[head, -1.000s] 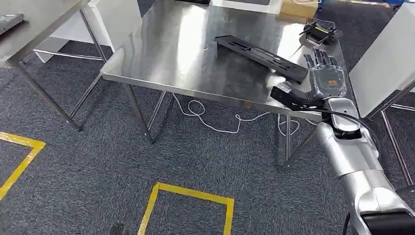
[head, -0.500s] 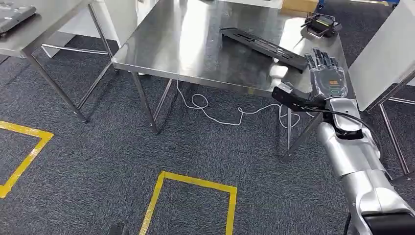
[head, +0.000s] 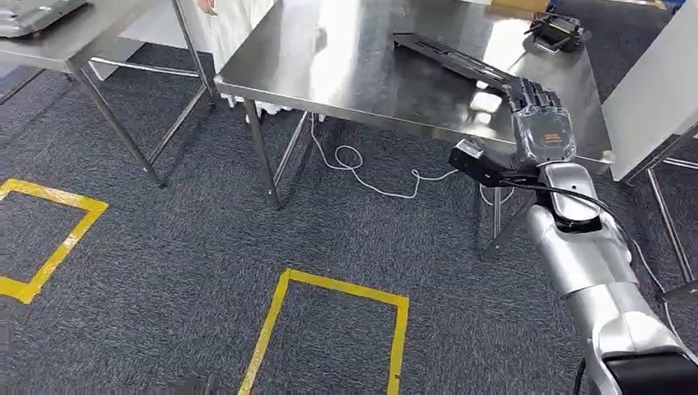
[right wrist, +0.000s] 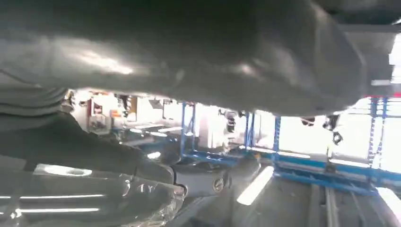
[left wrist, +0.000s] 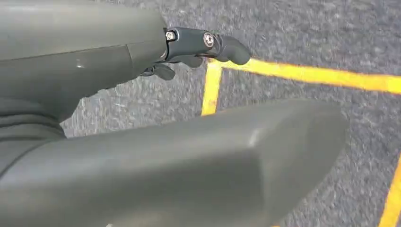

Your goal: Take the parts from the cabinet and place them on the table.

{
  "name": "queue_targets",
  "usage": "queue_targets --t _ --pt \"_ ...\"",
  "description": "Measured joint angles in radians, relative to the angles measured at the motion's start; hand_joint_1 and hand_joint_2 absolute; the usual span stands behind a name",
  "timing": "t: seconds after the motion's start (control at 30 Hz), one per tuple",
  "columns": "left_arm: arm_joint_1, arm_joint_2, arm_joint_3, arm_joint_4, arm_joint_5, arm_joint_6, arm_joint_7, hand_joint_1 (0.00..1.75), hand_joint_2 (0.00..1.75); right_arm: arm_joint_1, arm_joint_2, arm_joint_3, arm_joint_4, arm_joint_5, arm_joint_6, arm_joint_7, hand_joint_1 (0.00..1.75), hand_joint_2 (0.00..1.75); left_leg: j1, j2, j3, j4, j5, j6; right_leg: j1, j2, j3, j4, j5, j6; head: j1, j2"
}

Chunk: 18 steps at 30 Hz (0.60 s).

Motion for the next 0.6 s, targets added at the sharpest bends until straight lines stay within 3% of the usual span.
queue_targets --t 0.03,0.1,0.17,0.2,0.23,0.27,0.3,0.33,0.37,0.47,0.5,0.53,0.57,0.6 --pt "0.002 0.0 -0.001 0.0 0.0 0.0 0.003 0.0 0.0 0.0 0.0 0.003 0.002 0.001 0.0 0.0 0.0 0.0 0.0 -0.003 -0.002 -0.005 0.01 0.016 -0.009 0.008 -0.016 0.014 -0.017 0.0 0.0 0.0" --pt "0.001 0.0 -0.005 0.0 0.0 0.001 0.006 0.0 0.0 -0.001 0.0 0.008 0.004 0.005 0.0 0.0 0.0 0.0 -0.003 -0.015 -0.018 -0.005 0.024 0.036 -0.007 0.027 -0.062 0.133 -0.091 -0.019 0.005 0.0" --pt "0.002 0.0 -0.007 0.0 -0.002 0.001 0.008 0.0 0.0 -0.001 0.0 0.012 0.008 0.009 0.001 0.0 0.0 0.0 -0.01 -0.028 -0.032 -0.004 0.036 0.047 -0.001 0.035 -0.124 0.294 -0.156 -0.026 0.007 0.0" --pt "0.003 -0.002 -0.008 0.0 -0.002 0.001 0.01 0.0 0.0 -0.001 0.001 0.016 0.01 0.013 0.001 0.0 0.0 0.0 -0.016 -0.035 -0.039 -0.004 0.042 0.048 0.003 0.039 -0.131 0.328 -0.166 -0.023 0.007 0.0" --pt "0.003 -0.002 -0.008 0.0 -0.002 0.001 0.011 0.0 0.0 -0.001 0.002 0.019 0.013 0.015 0.001 0.0 0.0 0.0 -0.02 -0.044 -0.044 -0.004 0.048 0.05 0.007 0.041 -0.111 0.31 -0.159 -0.022 0.006 0.0" --pt "0.003 -0.002 -0.008 0.0 -0.002 0.0 0.013 0.0 0.0 -0.001 0.003 0.024 0.013 0.018 0.002 0.0 0.0 0.0 -0.024 -0.054 -0.048 -0.004 0.054 0.049 0.011 0.044 -0.065 0.246 -0.141 -0.022 0.007 0.0" --pt "0.002 -0.002 -0.008 0.0 -0.002 -0.004 0.014 0.0 0.0 -0.003 0.005 0.026 0.013 0.018 0.007 -0.001 0.0 0.0 -0.027 -0.065 -0.051 -0.004 0.058 0.049 0.018 0.053 -0.007 0.158 -0.117 -0.024 0.007 0.0" --pt "0.001 -0.002 -0.008 0.0 -0.002 -0.009 0.014 0.0 0.0 -0.008 0.006 0.029 0.013 0.015 0.016 -0.007 0.0 0.0 -0.029 -0.073 -0.053 -0.004 0.063 0.048 0.021 0.076 0.054 0.062 -0.095 -0.032 0.007 0.0" --pt "0.001 -0.005 -0.009 0.0 -0.002 -0.01 0.014 0.0 0.0 -0.013 0.007 0.032 0.013 0.01 0.024 -0.013 0.0 0.0 -0.031 -0.078 -0.057 -0.004 0.068 0.044 0.026 0.109 0.071 0.018 -0.112 -0.048 0.004 0.0" --pt "0.001 -0.004 -0.009 0.0 -0.002 -0.01 0.014 0.0 0.0 -0.021 0.013 0.041 0.013 0.004 0.031 -0.015 0.0 0.0 -0.027 -0.1 -0.069 -0.007 0.084 0.026 0.041 0.078 0.076 0.016 -0.097 -0.056 0.007 0.0" --pt "0.003 -0.004 -0.01 0.0 -0.003 -0.01 0.014 0.0 0.0 -0.022 0.015 0.044 0.013 0.004 0.03 -0.015 0.0 0.0 -0.03 -0.108 -0.07 -0.01 0.089 0.019 0.038 0.069 0.078 0.011 -0.091 -0.062 0.009 0.0" --pt "0.003 0.0 -0.01 0.0 -0.003 -0.008 0.015 0.0 0.0 -0.022 0.019 0.049 0.013 0.003 0.029 -0.015 0.0 0.0 -0.028 -0.093 -0.076 0.002 0.08 0.019 0.002 0.057 0.079 -0.003 -0.08 -0.068 0.007 0.0" --pt "0.003 0.0 -0.01 0.0 -0.003 -0.008 0.015 0.0 0.0 -0.022 0.021 0.051 0.013 0.003 0.028 -0.015 0.0 0.0 -0.033 -0.054 -0.09 0.027 0.051 0.011 0.01 0.047 0.078 -0.006 -0.076 -0.075 0.006 0.0" --pt "0.001 0.0 -0.01 0.0 -0.003 -0.008 0.016 0.0 0.0 -0.023 0.021 0.053 0.013 0.003 0.028 -0.015 0.0 0.0 -0.028 -0.032 -0.119 0.092 0.004 0.005 0.01 0.036 0.075 -0.005 -0.073 -0.085 0.003 0.0"
